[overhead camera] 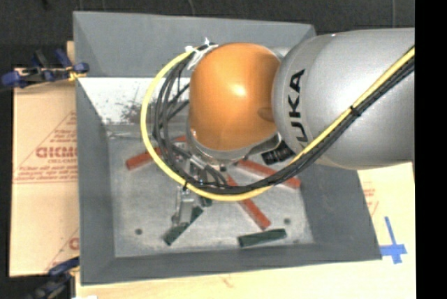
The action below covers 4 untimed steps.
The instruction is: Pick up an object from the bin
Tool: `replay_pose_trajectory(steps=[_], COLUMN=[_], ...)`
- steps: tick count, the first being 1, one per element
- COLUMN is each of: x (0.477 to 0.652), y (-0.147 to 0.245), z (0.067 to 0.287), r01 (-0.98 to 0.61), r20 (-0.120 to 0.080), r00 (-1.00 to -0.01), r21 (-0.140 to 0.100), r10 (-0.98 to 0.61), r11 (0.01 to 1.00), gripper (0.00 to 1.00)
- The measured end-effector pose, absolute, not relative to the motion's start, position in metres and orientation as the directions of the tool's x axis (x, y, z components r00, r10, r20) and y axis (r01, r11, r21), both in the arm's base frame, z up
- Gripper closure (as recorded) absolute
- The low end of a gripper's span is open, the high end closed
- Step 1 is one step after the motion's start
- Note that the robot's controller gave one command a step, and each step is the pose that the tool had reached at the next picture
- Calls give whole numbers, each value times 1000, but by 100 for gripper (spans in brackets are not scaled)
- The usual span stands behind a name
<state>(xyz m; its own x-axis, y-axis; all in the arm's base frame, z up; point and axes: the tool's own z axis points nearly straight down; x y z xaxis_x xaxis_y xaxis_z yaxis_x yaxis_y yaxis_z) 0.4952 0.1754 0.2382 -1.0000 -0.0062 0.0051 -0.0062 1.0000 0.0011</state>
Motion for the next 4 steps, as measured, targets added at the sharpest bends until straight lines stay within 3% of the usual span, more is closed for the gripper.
replay_pose_trajectory(steps=[1, 2, 3, 4], x=[497, 509, 551, 532], y=[174, 155, 134, 106], z=[242, 191, 136, 114], r01=[-2, -19, -12, -132], r20=[-2, -9, -7, -5], r00=[-1000, -1000, -1000, -991], r21=[3, 5, 4, -1], r10=[-2, -19, -12, -132], r11=[1000, 1000, 1000, 991], gripper=[0, 0, 0, 0])
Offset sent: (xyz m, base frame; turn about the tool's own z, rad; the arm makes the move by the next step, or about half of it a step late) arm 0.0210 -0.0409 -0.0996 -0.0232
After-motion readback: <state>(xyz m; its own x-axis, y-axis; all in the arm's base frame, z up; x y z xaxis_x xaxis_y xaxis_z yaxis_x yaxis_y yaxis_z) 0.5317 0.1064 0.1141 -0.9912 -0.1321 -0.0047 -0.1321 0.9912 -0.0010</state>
